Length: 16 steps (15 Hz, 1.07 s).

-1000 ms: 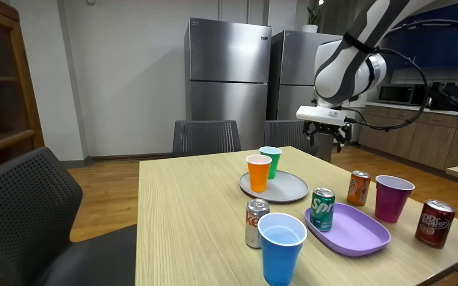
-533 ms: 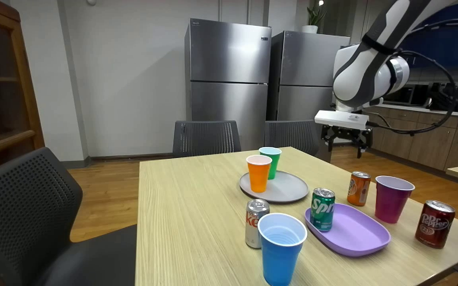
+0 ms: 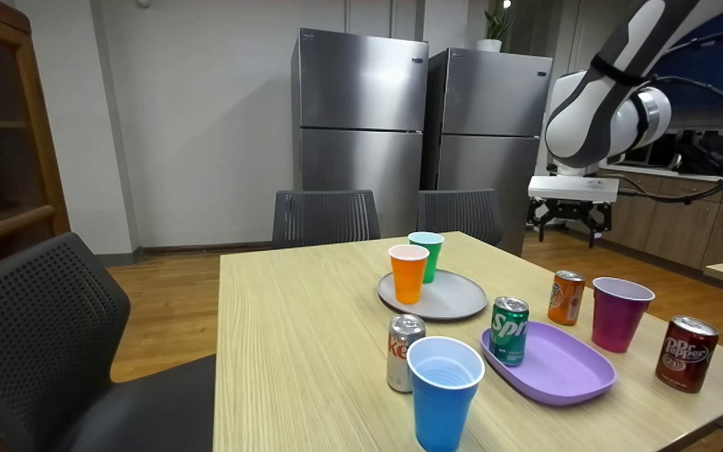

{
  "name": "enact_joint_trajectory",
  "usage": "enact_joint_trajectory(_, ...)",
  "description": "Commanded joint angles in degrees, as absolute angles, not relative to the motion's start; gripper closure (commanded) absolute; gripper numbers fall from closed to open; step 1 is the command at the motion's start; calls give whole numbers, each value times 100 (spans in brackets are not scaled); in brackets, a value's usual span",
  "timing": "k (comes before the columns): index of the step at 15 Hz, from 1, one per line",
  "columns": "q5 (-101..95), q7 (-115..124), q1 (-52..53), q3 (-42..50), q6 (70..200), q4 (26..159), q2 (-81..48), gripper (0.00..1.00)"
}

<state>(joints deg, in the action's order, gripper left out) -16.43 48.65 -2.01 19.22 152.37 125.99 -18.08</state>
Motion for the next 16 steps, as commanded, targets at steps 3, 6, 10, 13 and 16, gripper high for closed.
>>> enact_joint_trajectory(3,-1548,3375,-378,1727,15154,12494,-1801,0)
enact_joint_trajectory(6,-1547,2793,-345,1704,15167,12503,-1874,0)
enact_joint_trajectory(10,-1614,2269,-327,1741,15203,12556,-1981,0)
enact_joint_trajectory(13,-1607,1999,-343,1743,15271,12613,-2070,0)
enact_joint_trajectory(16,-1625,1895,-321,1771,15296,12644,-2181,0)
